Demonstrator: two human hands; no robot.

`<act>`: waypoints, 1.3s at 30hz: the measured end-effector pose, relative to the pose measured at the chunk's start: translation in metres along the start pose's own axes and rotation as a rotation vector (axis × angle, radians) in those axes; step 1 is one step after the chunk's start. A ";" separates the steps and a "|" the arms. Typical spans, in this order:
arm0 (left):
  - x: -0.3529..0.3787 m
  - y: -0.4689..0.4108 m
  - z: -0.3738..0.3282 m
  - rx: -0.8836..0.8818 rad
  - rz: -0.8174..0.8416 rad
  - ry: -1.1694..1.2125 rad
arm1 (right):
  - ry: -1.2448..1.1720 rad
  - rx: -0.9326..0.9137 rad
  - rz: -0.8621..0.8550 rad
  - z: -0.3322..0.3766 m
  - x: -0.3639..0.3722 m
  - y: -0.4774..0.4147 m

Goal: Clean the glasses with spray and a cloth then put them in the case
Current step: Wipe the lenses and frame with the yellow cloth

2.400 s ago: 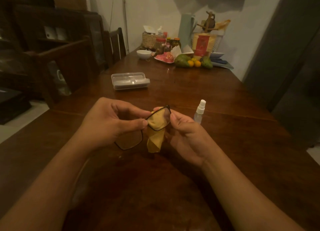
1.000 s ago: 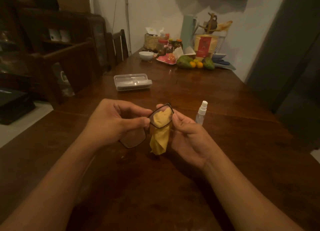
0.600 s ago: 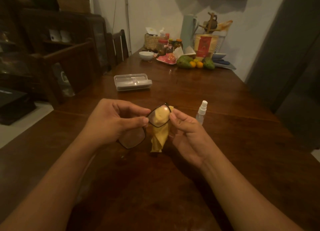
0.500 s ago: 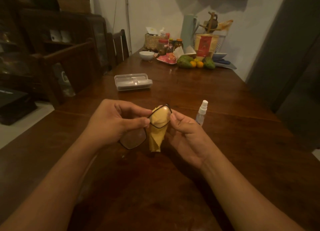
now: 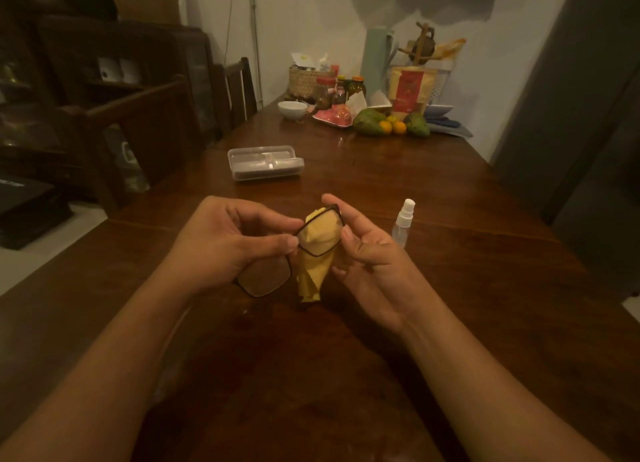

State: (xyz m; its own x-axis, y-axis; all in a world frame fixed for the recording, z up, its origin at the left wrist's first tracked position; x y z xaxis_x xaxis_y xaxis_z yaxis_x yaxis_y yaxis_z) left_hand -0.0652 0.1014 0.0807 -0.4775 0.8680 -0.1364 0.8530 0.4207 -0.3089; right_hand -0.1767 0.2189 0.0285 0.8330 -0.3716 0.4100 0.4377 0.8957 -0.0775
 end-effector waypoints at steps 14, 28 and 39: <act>-0.003 0.000 0.001 0.009 0.028 -0.043 | 0.092 -0.085 -0.066 0.009 -0.008 0.001; -0.007 -0.001 0.005 0.000 -0.020 -0.066 | 0.156 -0.136 -0.135 0.016 -0.012 0.003; -0.010 -0.002 0.000 0.038 -0.148 0.038 | 0.028 0.020 -0.012 -0.009 0.013 0.001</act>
State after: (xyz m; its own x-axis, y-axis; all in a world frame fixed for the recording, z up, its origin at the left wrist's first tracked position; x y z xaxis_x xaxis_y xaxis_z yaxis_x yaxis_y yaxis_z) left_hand -0.0617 0.0918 0.0823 -0.5885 0.8069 -0.0515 0.7651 0.5351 -0.3581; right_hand -0.1625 0.2124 0.0259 0.8369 -0.3887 0.3854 0.4410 0.8959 -0.0541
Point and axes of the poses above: each hand's wrist, its own y-axis away from the middle knuckle, its own x-axis out of the palm, z = x × y, the point moved 8 cm from there along -y, towards the middle knuckle, and after that the axes turned 3 degrees about x, right-handed, at the moved point
